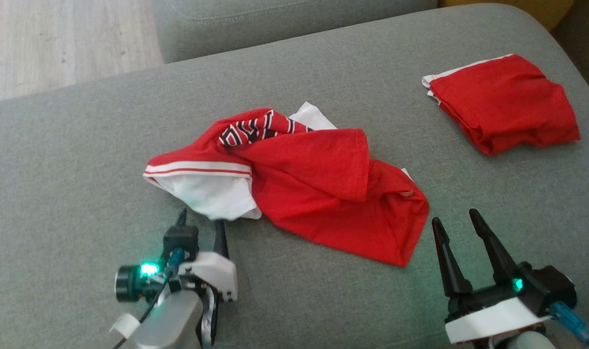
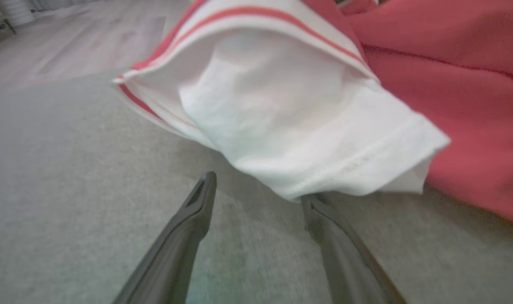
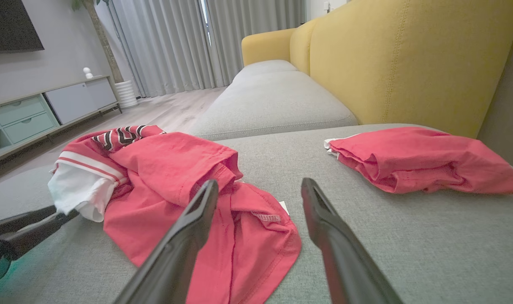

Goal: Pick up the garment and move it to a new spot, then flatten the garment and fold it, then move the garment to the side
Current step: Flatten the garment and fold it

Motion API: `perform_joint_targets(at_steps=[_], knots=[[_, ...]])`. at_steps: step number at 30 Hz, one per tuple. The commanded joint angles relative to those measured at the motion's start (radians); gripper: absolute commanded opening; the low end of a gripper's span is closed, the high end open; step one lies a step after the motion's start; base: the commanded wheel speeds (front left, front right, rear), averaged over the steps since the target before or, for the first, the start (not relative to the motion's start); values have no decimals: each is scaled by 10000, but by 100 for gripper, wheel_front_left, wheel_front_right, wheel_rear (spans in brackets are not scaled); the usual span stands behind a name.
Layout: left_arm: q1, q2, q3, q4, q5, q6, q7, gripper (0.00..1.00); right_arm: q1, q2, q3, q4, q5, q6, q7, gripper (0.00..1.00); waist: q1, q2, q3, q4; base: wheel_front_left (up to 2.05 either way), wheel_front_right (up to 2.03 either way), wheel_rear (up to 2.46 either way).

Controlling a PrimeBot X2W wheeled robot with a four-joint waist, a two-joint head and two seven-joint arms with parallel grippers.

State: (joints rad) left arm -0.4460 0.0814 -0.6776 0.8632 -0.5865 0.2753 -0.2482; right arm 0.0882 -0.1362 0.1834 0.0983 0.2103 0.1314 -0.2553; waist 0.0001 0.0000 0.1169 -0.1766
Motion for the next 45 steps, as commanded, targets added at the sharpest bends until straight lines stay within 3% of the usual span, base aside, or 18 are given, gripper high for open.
perform_joint_targets(at_steps=[1, 4, 7, 11, 14, 16, 18, 19, 24, 31, 40, 45], knots=[[-385, 66, 450, -377, 179, 159, -130, 100, -345, -133, 183, -319, 37, -7, -65, 100, -1, 0, 13, -23, 0, 0, 0], [-62, 107, 1313, -1176, 722, 680, -132, 100, -354, -119, 181, -305, 39, -7, -65, 100, -1, 0, 0, -78, 0, 0, 0], [408, 93, 2056, -1855, 1260, 927, -133, 100, -339, -70, 173, -281, 40, -7, -65, 100, -1, 0, -53, -116, 0, 0, 0], [864, -9, 2716, -2116, 1681, 647, -134, 100, -347, -18, 267, -269, 26, -7, -65, 100, -1, 0, -119, -197, 0, 0, 0], [950, -113, 3044, -2102, 1805, 98, -134, 100, -350, -98, 242, -302, 39, -7, -65, 100, -1, 0, -125, -220, 0, 0, 0], [949, -172, 3181, -2014, 1903, -235, -134, 80, -372, -172, 227, -331, 39, -7, -65, 100, -1, 0, -103, -234, 0, 0, 0], [921, -216, 3305, -1948, 2010, -521, -134, 36, -407, -227, 194, -362, 34, -7, -65, 100, -1, 0, -83, -250, 0, 0, 0], [916, -233, 3361, -1965, 2092, -653, -134, 0, -417, -237, 178, -373, 35, -7, -65, 100, -1, 0, -75, -256, 0, 0, 0], [989, -288, 3529, -2179, 2430, -1318, -135, 0, -353, -193, 109, -384, -2, -7, -65, 100, -1, 0, -93, -151, 0, 0, 0], [1625, -307, 3755, -3263, 2942, -1443, -135, 0, -188, 38, 30, -358, -1, -7, -65, 100, -1, 0, -348, 260, 0, 0, 0], [2967, -310, 3801, -4767, 3558, -1243, -135, 0, 46, 202, -15, -215, -72, -7, -65, 100, -1, 0, -810, 684, 0, 0, 0], [3913, -99, 4184, -5694, 4212, -967, -135, 0, 398, 351, -397, 941, -415, -7, -65, 100, -1, 0, -968, 1023, 0, 0, 0]])
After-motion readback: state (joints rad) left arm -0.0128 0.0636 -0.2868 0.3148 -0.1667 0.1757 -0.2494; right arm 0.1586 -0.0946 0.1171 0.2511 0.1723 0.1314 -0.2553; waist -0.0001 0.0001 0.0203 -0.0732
